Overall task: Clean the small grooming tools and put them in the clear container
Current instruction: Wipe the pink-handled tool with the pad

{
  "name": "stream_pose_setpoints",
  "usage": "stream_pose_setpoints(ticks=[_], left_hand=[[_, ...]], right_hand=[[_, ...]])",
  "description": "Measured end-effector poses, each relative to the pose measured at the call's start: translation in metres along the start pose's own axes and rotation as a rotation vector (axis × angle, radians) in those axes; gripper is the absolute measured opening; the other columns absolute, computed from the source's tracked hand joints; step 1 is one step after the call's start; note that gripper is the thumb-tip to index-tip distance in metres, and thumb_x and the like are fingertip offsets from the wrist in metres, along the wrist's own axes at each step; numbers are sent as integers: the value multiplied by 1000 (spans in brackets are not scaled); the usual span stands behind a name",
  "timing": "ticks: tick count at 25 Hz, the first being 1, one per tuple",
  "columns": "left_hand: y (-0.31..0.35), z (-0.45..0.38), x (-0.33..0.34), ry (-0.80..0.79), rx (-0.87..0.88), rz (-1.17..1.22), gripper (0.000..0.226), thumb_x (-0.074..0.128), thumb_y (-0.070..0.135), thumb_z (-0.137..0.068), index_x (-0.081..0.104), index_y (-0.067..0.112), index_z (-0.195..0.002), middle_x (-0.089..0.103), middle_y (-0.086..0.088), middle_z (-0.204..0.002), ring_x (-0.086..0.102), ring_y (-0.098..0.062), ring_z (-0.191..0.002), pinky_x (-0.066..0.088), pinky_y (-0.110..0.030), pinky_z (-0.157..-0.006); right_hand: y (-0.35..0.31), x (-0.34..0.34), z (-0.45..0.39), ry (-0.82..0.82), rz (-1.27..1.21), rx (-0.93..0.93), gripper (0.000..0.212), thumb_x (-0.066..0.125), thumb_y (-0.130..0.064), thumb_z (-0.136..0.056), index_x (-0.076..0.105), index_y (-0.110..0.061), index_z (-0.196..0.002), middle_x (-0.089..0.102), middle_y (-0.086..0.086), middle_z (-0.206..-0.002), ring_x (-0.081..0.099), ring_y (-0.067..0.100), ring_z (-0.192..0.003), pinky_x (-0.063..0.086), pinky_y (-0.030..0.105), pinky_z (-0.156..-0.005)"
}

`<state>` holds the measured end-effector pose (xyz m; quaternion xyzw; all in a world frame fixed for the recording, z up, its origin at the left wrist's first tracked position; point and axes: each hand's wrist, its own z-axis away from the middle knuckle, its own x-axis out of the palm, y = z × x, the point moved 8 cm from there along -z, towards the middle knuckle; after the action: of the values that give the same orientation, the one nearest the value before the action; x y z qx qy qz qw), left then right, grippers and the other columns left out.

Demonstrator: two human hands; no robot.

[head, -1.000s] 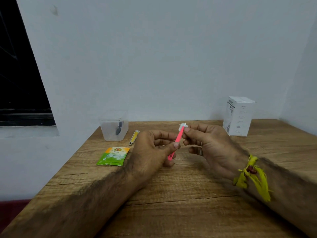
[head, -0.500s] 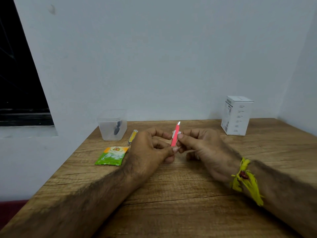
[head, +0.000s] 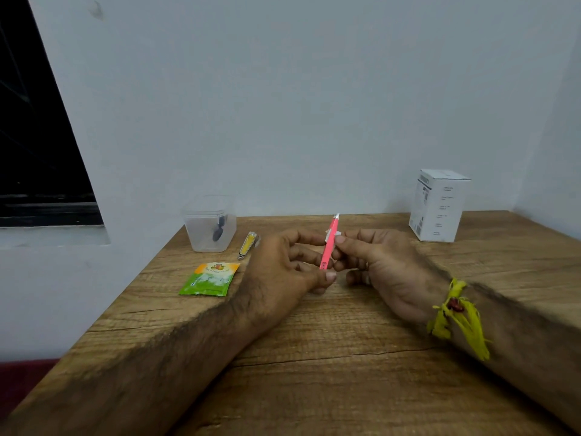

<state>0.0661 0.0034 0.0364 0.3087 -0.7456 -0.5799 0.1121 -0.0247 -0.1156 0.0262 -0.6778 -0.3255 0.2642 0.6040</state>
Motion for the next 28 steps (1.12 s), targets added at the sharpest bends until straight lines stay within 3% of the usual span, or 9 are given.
stream_pose_setpoints(ticks=[4, 9, 14, 19, 23, 28], left_hand=[[-4, 0, -4, 57, -37, 49, 47, 80, -11, -76, 62, 6, -115, 76, -17, -79, 74, -24, -63, 63, -34, -60], [-2, 0, -1, 37, -37, 13, 44, 81, -8, -75, 65, 9, -112, 76, -16, -80, 75, -28, -67, 63, -36, -64], [-6, -1, -6, 64, -61, 17, 43, 82, -7, -75, 65, 11, -112, 77, -12, -78, 76, -30, -70, 64, -40, -69], [-4, -2, -1, 30, -39, -6, 40, 82, -4, -77, 68, 15, -109, 77, -12, -80, 75, -26, -69, 63, -37, -67], [-5, -2, 2, 7, -49, -14, 40, 80, -5, -78, 67, 15, -111, 76, -14, -80, 75, -26, -67, 63, -33, -65], [-10, -4, -3, 37, -71, -4, 28, 74, 0, -87, 67, 14, -110, 77, -13, -87, 76, -23, -71, 63, -30, -69]], right_hand=[[-1, 4, 3, -23, 92, -38, 16, 66, -16, -94, 75, -2, -89, 70, 8, -76, 63, 18, -68, 46, 30, -56], [0, 0, 2, -3, -19, 3, 17, 67, -10, -92, 72, 5, -97, 70, 7, -75, 62, 14, -68, 46, 28, -57], [-4, 5, 4, -43, 128, -53, 16, 67, -15, -94, 75, -2, -94, 71, 10, -79, 63, 16, -69, 48, 30, -58], [2, -2, 0, 31, -29, 15, 17, 68, -12, -91, 73, 3, -99, 71, 6, -77, 63, 12, -69, 46, 26, -58], [1, -16, -3, 125, -162, 65, 6, 67, -11, -91, 71, -7, -89, 70, 2, -75, 63, 9, -62, 46, 27, -59], [-2, -21, -3, 172, -174, 60, 6, 66, -11, -93, 71, -9, -90, 71, 0, -74, 65, 9, -62, 47, 26, -58]])
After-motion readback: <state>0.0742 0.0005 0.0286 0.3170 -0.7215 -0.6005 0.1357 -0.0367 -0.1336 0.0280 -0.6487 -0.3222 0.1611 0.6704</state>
